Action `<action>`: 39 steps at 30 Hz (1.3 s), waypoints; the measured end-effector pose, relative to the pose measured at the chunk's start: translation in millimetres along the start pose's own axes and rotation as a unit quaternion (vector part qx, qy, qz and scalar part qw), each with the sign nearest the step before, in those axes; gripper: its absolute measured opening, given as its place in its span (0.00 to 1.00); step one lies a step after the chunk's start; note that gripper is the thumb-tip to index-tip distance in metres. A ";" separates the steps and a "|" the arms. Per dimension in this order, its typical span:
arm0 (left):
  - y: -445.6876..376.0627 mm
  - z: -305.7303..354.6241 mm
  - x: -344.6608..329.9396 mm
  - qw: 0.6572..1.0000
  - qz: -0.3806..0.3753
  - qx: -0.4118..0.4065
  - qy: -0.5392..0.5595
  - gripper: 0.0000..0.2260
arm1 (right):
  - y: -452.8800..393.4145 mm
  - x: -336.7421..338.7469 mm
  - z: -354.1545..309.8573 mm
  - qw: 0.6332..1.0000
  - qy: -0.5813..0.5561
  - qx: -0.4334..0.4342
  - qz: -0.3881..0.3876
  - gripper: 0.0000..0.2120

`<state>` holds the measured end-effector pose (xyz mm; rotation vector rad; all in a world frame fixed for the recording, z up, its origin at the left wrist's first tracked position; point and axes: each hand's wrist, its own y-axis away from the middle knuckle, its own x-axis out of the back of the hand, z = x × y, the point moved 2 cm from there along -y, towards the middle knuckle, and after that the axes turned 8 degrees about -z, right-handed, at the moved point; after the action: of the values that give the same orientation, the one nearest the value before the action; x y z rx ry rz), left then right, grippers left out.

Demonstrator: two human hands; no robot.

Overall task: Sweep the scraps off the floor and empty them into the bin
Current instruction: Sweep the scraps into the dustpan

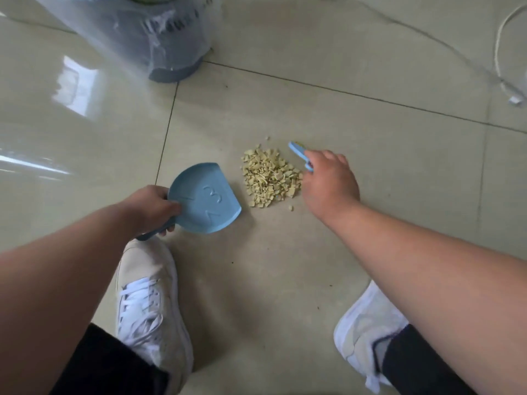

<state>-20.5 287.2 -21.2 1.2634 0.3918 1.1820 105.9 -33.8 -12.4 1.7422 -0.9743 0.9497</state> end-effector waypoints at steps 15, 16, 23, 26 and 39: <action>9.8 -1.6 -4.6 0.999 -0.036 0.025 -0.010 0.08 | 19.0 12.6 4.2 0.947 -0.063 0.068 -0.306 0.14; 6.8 0.9 -5.3 0.999 -0.046 0.022 -0.007 0.08 | 15.1 14.1 1.7 0.953 -0.088 0.060 -0.283 0.14; -2.4 9.8 -3.4 0.996 -0.058 0.060 -0.023 0.09 | -20.8 44.3 11.2 0.964 -0.241 -0.069 -0.087 0.11; -3.4 17.0 -5.1 0.993 -0.049 0.091 -0.050 0.12 | -28.2 46.0 27.9 0.991 -0.113 -0.073 0.000 0.12; -22.0 60.6 -33.5 0.995 -0.050 0.085 -0.034 0.08 | 1.5 -28.1 -47.0 0.997 -0.008 0.058 -0.039 0.15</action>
<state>23.7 230.6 -32.2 1.4109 0.5074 1.0340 84.7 15.6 -22.8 1.8739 -0.8682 0.9604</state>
